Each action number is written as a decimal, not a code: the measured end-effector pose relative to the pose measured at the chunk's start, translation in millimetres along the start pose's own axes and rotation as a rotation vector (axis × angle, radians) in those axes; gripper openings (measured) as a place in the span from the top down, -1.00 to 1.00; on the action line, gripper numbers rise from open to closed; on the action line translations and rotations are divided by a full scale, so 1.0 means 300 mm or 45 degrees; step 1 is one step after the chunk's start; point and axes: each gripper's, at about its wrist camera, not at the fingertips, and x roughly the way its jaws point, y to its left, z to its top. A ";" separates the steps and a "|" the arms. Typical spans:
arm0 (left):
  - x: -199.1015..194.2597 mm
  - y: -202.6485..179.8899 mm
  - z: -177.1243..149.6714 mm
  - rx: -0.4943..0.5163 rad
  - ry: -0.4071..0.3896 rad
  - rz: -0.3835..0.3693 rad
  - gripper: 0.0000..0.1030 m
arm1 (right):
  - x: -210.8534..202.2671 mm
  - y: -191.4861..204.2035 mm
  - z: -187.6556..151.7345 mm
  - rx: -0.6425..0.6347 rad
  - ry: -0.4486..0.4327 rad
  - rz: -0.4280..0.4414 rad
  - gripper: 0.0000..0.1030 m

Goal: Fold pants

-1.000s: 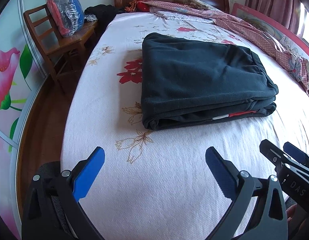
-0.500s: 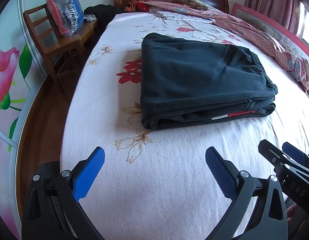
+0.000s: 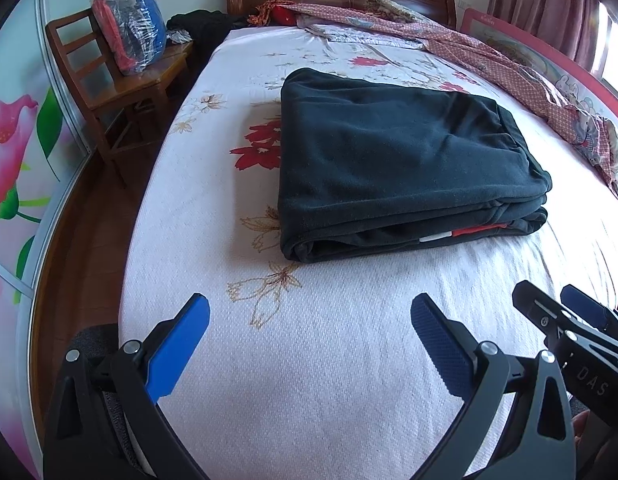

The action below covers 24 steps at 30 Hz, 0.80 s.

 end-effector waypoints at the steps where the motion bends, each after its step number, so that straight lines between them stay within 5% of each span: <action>1: -0.001 0.001 0.000 -0.001 -0.002 0.000 -0.96 | 0.000 0.001 0.000 0.000 0.000 0.001 -0.67; 24: -0.009 -0.001 0.000 0.000 -0.008 -0.014 -0.96 | -0.002 0.007 -0.004 -0.004 0.002 0.015 -0.67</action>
